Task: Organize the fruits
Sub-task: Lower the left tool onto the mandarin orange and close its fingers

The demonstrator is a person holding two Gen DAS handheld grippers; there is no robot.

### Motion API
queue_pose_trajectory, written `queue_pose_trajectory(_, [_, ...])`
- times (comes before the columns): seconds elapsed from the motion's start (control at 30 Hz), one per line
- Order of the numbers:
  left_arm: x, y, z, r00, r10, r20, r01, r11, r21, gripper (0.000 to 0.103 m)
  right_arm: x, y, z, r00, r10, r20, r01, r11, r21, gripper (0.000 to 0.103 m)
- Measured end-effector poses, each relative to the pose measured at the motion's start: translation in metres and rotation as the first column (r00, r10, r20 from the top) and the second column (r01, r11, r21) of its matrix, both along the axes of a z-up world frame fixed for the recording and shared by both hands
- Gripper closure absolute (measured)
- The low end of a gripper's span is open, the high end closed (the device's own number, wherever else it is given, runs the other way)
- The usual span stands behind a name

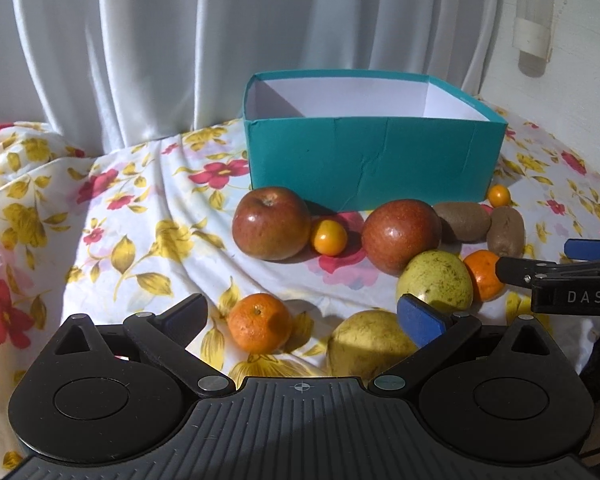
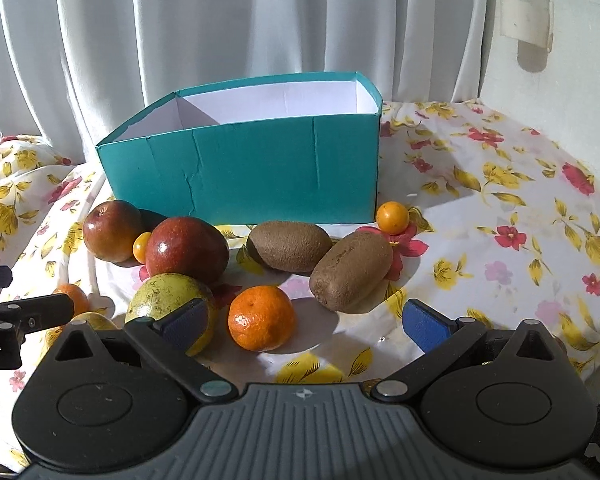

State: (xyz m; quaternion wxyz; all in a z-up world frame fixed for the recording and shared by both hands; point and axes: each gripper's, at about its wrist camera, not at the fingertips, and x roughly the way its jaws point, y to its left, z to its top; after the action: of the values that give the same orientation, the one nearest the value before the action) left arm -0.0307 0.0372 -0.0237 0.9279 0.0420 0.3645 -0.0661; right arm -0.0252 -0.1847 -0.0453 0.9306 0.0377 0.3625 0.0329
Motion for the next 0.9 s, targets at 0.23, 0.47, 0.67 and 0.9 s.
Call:
queue_pose_trajectory(0.23, [-0.005,0.0,-0.004,0.998,-0.059,-0.014,0.059,0.998,-0.013,0.01,0.007,0.009,-0.01,0.999,0.016,-0.041,-0.017,1.0,-0.026,0.015])
queue_pose_trajectory(0.47, [0.0,0.01,-0.005,0.998,-0.035,-0.046,0.033,0.998,-0.047,0.013,0.009,0.016,-0.014,0.998,0.033,-0.053,-0.034,0.999,-0.025,0.031])
queue_pose_trajectory(0.67, [0.007,0.016,-0.005,0.998,-0.014,-0.058,0.011,0.998,-0.058,0.013,0.012,0.021,-0.02,0.996,0.046,-0.07,-0.048,0.999,-0.018,0.038])
queue_pose_trajectory(0.9, [0.02,0.027,-0.016,0.997,0.028,-0.078,-0.031,0.999,-0.04,0.016,0.019,0.029,-0.026,0.994,0.069,-0.084,-0.073,0.996,-0.045,0.045])
